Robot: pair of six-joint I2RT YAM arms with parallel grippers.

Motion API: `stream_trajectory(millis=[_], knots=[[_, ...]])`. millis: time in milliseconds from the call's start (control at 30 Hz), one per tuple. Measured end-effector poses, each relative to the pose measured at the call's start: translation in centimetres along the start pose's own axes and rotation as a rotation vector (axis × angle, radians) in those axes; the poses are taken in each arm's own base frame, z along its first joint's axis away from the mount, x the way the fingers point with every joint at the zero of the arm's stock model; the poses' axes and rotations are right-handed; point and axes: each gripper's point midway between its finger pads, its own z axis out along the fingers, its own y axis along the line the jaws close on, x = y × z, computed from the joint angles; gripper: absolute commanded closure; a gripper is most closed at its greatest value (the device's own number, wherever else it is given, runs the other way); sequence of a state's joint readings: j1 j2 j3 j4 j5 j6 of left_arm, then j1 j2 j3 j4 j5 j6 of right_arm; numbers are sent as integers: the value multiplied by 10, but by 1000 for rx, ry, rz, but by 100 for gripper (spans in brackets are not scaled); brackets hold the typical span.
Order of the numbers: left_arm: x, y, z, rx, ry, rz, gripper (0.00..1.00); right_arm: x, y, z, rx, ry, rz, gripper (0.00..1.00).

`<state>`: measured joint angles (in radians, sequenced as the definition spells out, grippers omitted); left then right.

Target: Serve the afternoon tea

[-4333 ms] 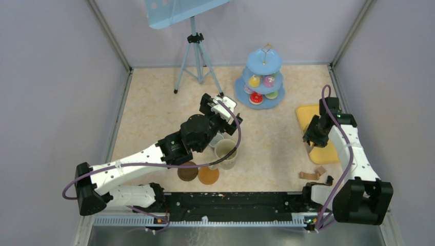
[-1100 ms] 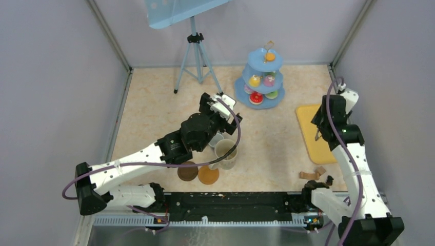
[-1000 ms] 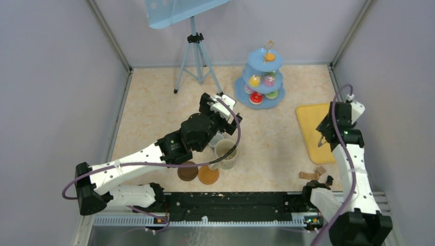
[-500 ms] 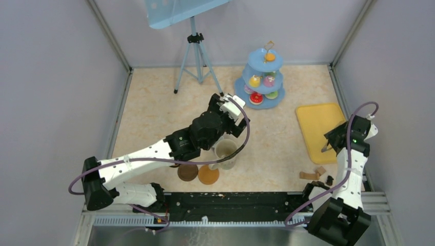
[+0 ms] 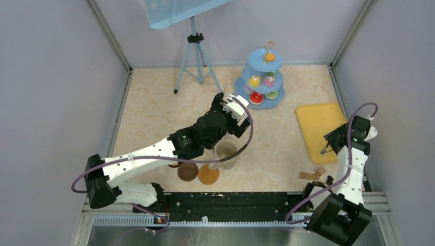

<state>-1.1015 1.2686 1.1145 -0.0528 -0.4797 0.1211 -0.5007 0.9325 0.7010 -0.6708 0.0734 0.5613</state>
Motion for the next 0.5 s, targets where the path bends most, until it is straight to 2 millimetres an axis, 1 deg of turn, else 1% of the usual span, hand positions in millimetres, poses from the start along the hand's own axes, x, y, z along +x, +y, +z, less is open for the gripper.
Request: stream_trajectory(millis=[333, 500], knots=[[3, 1, -2, -2, -7, 5, 1, 3, -8, 7, 52, 24, -6, 45], [-5, 5, -7, -5, -34, -7, 1, -1, -6, 10, 58, 32, -18, 46]])
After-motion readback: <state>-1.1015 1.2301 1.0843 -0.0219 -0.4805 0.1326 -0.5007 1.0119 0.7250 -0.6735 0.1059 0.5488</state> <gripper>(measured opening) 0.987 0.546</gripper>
